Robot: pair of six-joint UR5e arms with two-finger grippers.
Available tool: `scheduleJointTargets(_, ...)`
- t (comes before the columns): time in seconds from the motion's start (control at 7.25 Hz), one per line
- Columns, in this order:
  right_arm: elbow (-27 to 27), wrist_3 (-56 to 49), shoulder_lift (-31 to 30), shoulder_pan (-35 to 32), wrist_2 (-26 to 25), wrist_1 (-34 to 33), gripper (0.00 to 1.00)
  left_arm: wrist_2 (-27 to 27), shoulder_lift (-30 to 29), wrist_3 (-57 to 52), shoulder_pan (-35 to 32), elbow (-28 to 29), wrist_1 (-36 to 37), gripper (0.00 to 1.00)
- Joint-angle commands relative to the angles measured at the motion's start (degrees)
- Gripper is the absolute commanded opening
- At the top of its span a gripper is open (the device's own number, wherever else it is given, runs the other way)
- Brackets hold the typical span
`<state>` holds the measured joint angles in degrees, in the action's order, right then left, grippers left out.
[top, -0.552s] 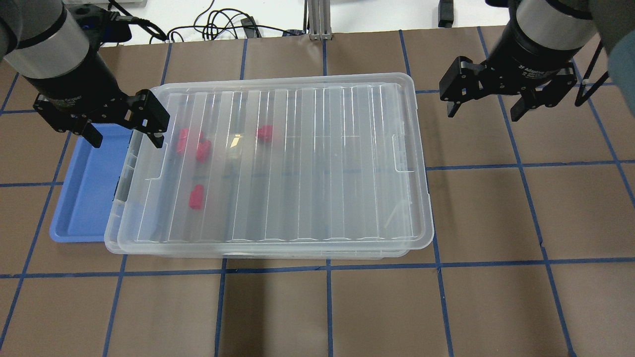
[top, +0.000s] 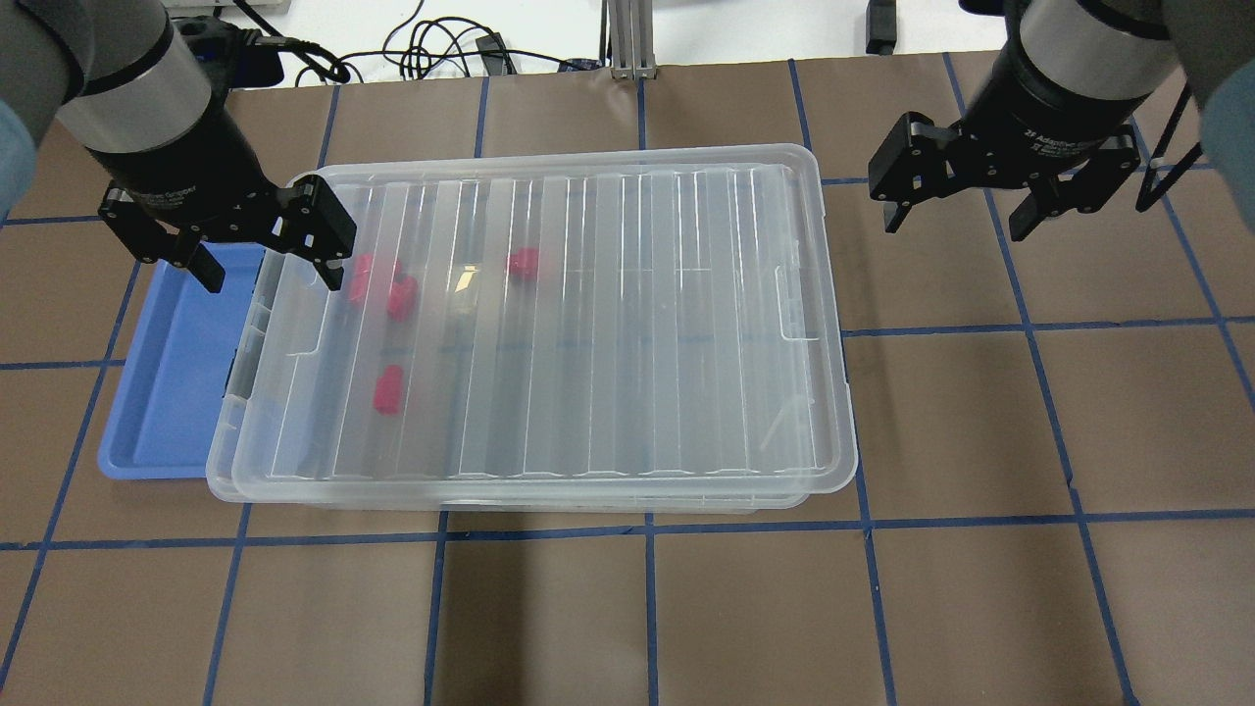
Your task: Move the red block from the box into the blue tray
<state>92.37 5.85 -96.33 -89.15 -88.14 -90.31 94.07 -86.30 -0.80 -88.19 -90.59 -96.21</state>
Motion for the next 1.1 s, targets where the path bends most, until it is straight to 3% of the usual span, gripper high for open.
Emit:
scheduleJointTargets(0.0,1.3,0.8,0.8,-0.9,0.1,-0.6,1.0,-0.5,0.1,-0.2,0.0,0.8,0.5,1.0)
scheduleJointTargets(0.14,4.7,0.5,1.7,-1.5,0.0,-3.1,1.0,-1.0,0.2,-0.7,0.0,0.8,0.5,1.0)
scheduleJointTargets(0.41,15.7,0.4,4.3,-1.5,-0.5,-18.3,0.99,-2.8,1.5,-1.0,0.2,-0.4,0.4,1.0)
scheduleJointTargets(0.55,17.1,0.7,4.6,-1.6,0.0,-21.8,0.98,-3.4,1.4,-1.0,0.4,-0.2,0.5,1.0)
scheduleJointTargets(0.97,17.3,0.6,7.2,-1.9,0.1,-24.1,0.97,-2.3,1.4,-0.9,0.6,-0.5,0.0,1.0)
